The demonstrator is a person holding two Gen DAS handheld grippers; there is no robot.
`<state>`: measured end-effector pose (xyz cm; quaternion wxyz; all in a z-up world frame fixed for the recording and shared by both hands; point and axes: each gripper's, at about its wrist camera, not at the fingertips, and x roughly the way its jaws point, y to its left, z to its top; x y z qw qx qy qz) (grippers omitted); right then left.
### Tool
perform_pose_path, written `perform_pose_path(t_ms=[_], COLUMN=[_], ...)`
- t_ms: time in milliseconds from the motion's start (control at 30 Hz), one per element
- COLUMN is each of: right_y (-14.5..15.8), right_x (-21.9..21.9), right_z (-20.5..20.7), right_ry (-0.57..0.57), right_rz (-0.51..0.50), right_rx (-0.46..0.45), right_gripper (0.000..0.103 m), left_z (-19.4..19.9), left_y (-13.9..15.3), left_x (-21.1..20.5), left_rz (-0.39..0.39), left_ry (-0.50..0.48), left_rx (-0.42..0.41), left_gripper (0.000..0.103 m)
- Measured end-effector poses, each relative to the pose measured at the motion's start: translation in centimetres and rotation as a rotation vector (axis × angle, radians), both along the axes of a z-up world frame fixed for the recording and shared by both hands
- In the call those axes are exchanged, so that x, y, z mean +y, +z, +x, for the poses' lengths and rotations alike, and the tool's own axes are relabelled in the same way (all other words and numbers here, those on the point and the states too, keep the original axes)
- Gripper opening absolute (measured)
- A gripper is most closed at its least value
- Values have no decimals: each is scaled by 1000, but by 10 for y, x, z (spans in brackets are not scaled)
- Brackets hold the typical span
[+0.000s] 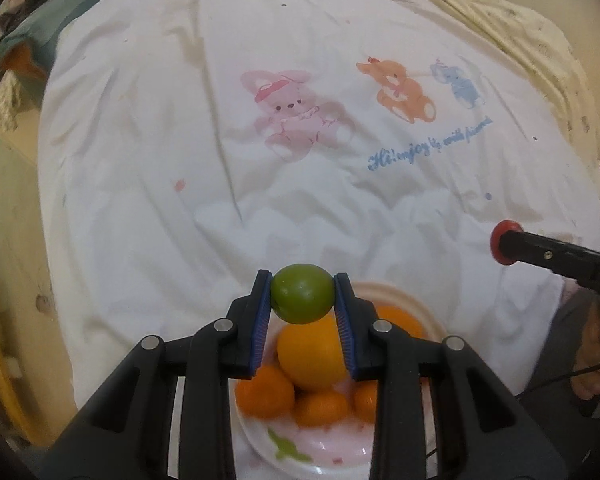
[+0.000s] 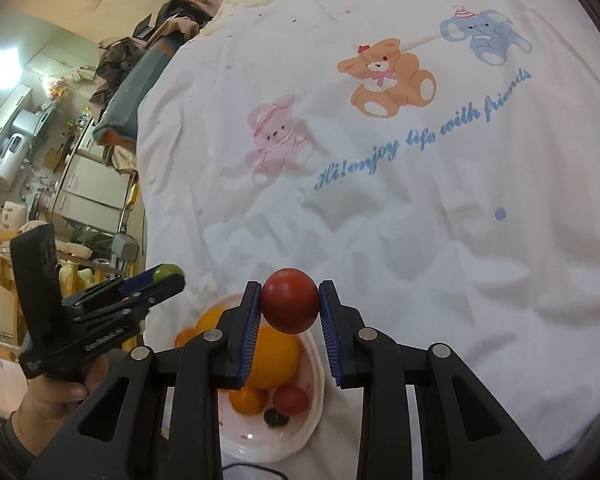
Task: Organize fruits
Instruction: 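Lower the tomato and lime onto the plate and open both grippers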
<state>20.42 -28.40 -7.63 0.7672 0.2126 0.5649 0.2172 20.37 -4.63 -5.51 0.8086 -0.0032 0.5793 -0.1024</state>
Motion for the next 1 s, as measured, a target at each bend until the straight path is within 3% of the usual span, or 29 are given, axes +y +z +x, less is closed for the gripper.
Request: perform_pose_path(t_ms=[333,500,767,1000], right_y=[0,-19,-45,-50], right_x=[16,44,76,78], right_z=[-47,-64,-74,-74], right_ry=[44,129,222,219], right_rz=[-3,-22,-113,-109], right_rx=[1,74,157,164], right_gripper=[31,31,31,33], left_z=[-73,-98,-111,-109], left_y=[-10,-25,-53,-61], left_x=[2,4,8,15], left_rz=[-42,-48,-27,-66], left_ry=[24,38,43,84], left_rx=[84,145,209,220], left_gripper=[27,27,27,27])
